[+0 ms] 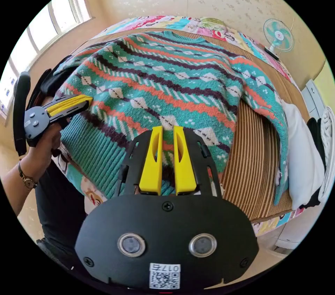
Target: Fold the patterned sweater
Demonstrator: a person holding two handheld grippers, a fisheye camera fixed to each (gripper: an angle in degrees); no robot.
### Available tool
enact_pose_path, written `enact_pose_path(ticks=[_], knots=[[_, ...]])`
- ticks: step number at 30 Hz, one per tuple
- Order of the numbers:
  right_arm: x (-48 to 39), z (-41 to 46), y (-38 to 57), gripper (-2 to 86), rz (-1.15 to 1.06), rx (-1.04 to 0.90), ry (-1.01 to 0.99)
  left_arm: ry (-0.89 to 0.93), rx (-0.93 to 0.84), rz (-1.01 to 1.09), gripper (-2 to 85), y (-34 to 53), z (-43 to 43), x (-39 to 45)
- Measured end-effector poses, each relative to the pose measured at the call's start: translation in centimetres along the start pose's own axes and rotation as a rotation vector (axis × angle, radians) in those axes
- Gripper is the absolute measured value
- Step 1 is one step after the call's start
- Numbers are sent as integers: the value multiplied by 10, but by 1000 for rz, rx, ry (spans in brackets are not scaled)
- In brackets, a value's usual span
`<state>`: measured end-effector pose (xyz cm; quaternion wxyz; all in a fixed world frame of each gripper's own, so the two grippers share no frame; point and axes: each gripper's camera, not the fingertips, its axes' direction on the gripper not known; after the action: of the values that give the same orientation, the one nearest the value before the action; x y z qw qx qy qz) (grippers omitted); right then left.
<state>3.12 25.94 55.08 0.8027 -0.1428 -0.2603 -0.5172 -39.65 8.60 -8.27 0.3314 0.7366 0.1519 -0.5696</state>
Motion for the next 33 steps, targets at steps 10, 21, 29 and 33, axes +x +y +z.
enact_pose_path(ticks=[10, 21, 29, 33], knots=[[78, -8, 45, 51, 74, 64, -170, 93, -11, -177, -9, 32, -29, -3], [180, 21, 53, 27, 376, 43, -569, 180, -32, -226, -7, 16, -32, -66], [196, 25, 55, 22, 385, 47, -576, 219, -41, -254, -5, 8, -43, -108], [203, 27, 57, 22, 391, 49, -593, 222, -39, -255, -5, 5, -52, -126]])
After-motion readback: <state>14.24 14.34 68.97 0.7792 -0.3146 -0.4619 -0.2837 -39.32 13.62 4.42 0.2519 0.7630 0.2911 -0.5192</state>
